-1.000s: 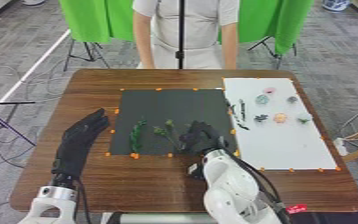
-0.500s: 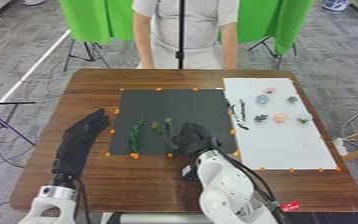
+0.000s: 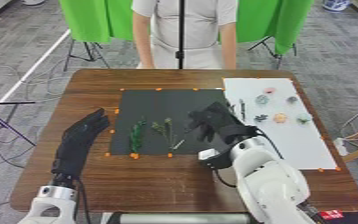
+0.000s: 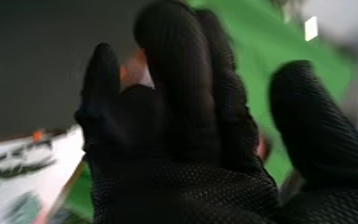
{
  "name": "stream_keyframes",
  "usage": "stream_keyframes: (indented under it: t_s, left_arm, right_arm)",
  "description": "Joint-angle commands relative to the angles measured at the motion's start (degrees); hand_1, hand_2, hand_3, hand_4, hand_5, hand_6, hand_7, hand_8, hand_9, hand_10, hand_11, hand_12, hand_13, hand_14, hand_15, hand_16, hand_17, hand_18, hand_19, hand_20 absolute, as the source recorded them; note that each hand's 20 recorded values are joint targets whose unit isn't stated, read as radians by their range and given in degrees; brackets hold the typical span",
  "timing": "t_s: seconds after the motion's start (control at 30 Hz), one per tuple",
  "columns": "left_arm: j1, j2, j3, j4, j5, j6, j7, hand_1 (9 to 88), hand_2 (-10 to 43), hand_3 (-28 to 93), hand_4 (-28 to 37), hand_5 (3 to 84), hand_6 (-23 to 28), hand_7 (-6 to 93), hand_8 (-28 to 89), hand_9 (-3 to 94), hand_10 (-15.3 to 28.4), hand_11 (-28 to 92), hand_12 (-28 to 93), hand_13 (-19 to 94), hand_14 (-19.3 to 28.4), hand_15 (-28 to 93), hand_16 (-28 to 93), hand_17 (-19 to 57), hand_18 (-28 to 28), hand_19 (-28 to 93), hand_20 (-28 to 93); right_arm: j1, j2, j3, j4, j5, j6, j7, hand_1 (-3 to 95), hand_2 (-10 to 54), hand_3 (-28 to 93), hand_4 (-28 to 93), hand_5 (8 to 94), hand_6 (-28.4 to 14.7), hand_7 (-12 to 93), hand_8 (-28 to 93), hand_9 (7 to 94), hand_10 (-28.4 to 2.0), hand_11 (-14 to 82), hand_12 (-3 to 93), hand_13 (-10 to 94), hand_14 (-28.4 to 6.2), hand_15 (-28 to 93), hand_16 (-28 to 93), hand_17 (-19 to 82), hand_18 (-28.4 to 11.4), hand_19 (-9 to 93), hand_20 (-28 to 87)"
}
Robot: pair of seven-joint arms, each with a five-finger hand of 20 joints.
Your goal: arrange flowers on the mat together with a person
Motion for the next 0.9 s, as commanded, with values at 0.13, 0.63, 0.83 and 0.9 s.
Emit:
stream_keyframes:
  t_s: [0.13, 0.63, 0.83, 0.9]
  left_arm:
    - [-0.50, -1.26, 0.61, 1.39, 0.13, -0.75, 0.86, 24.0, -6.2, 66, -17.5, 44.6, 3.7, 8.7, -4, 41.9, 12.4, 10, 18, 32, 16.3, 8, 8, 3.1, 12.1, 1, 17]
    - [-0.90, -1.60, 1.66, 1.65, 0.68, 0.05, 2.01, 24.3, -6.1, 66, -17.6, 45.5, 3.9, 9.6, -4, 42.6, 12.8, 12, 18, 34, 16.4, 10, 7, 4.3, 11.2, 1, 17]
    - [-0.30, -1.85, 1.73, 1.29, 0.74, 0.30, 1.66, 24.3, -6.2, 66, -17.6, 45.5, 3.9, 9.5, -4, 42.6, 12.8, 12, 18, 34, 16.5, 10, 6, 4.3, 11.3, 1, 17]
    - [-0.13, -2.05, 1.75, 1.21, 0.67, 0.54, 1.92, 24.2, -6.1, 66, -17.6, 45.6, 3.9, 9.5, -4, 42.7, 12.8, 12, 18, 34, 16.5, 10, 6, 4.3, 11.3, 1, 17]
  right_arm:
    - [-13.09, 2.84, 16.57, 6.00, 52.73, 4.78, -29.16, 13.7, 8.1, 75, -16, 50.4, -1.6, 10, -9, 51.4, -16.5, 6.1, 13.7, 41, -15.0, 12, 22, 18, -16.4, 21, 30]
    - [-17.93, 0.61, 15.10, 4.00, 42.07, 8.92, -34.26, 8.4, 7.8, 78, -19, 35.0, -1.3, 9, -9, 37.1, -14.5, 3.3, 10.0, 26, -11.2, 6, 16, 14, -13.1, 7, 25]
    - [-19.62, 0.55, 14.55, 2.83, 42.74, 12.18, -32.14, 8.7, 8.4, 77, -19, 35.5, -1.6, 9, -9, 37.3, -14.6, 3.4, 10.1, 27, -11.5, 6, 16, 14, -13.4, 8, 25]
    - [-19.62, 0.93, 14.39, 2.37, 42.10, 13.64, -31.25, 8.9, 8.9, 77, -19, 36.2, -1.7, 9, -9, 38.1, -14.9, 3.6, 10.2, 28, -11.8, 7, 16, 14, -13.6, 8, 25]
